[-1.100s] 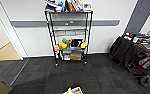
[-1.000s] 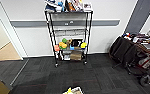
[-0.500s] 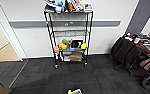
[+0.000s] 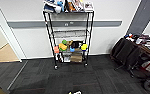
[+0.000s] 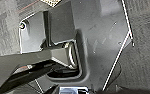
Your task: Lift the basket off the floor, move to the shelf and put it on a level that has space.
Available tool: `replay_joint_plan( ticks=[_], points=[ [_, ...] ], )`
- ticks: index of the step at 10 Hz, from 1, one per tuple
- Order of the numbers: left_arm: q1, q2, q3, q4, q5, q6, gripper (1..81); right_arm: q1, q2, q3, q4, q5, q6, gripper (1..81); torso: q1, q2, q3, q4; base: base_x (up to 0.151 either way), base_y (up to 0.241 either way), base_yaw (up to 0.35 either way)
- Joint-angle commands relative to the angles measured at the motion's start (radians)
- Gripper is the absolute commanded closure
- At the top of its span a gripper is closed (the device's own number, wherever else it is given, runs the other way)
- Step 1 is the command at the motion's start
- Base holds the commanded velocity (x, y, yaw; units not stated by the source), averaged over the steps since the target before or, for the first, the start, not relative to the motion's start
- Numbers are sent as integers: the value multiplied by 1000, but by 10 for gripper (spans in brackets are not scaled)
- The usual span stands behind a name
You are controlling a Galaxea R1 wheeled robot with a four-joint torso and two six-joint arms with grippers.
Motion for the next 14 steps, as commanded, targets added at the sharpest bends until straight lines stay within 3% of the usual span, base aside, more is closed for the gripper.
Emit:
replay_joint_plan(
  ticks=[1, 6, 14],
  points=[
    [-28, -10, 9, -11, 59, -4, 10, 35, -59, 94, 3, -61, 2, 10, 0, 0, 0, 0, 93, 0, 0],
    [-28, -7, 9, -14, 59, -4, 10, 31, -56, 80, 2, -61, 0, 10, 0, 0, 0, 0, 90, 0, 0],
    [-33, -21, 11, -68, 60, -4, 10, 67, -51, 77, 5, -64, 5, 10, 0, 1, 0, 0, 0, 0, 0]
  ],
)
